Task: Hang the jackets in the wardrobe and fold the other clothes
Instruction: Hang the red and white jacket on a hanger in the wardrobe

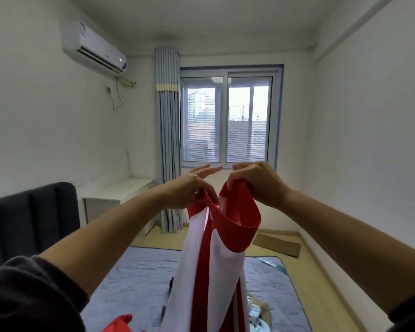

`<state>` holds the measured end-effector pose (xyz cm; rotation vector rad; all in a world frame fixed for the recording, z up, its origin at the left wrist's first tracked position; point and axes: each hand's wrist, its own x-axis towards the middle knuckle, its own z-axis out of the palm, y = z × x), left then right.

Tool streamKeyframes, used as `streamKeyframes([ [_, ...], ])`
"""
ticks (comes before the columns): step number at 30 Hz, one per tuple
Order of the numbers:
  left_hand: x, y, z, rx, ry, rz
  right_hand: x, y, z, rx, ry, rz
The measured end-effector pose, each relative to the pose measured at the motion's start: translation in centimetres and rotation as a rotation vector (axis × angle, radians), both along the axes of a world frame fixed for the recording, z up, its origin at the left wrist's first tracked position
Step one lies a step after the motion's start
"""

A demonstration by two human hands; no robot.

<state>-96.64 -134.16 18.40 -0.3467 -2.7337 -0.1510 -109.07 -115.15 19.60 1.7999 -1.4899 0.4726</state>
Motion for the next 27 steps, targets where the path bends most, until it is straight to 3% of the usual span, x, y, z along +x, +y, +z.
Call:
streamKeyframes([
  [3, 0.6, 1.3, -0.1, 0.131, -0.157, -0.05, 0.6, 0.2, -0.3, 0.008, -0.047, 0.064],
  [6, 1.3, 2.6, -0.6, 0.426, -0.273, -0.149, 0.6, 0.6, -1.0, -0.007, -0.133, 0.097],
  [12, 1.3, 5.1, -2.3, 0.835, -0.136, -0.128, 0.3, 0.7, -1.4, -0.074, -0.422, 0.114],
  [16, 0.7, 4.8, -2.5, 0.736, -0.02, 0.013, -0.8, 1.7, -1.0, 0.077, -0.719, -0.076],
  [18, 0.3, 4.2, -2.2, 0.586, 0.024, 0.135, -1.1, 2.8, -1.2, 0.169, -0.987, -0.038],
  [20, 0.1, 3.6, -1.8, 0.483, 0.087, 0.24, -1.1, 3.3, -1.3, 0.123, -1.107, -0.038],
  [24, -0.2, 3.4, -0.7, 0.391, 0.15, 0.334, -0.6, 2.7, -1.2, -0.074, -0.837, -0.202],
  [27, -0.5, 3.7, -0.2, 0.443, 0.186, 0.353, 0.4, 2.0, -1.9, -0.008, -0.506, -0.268],
])
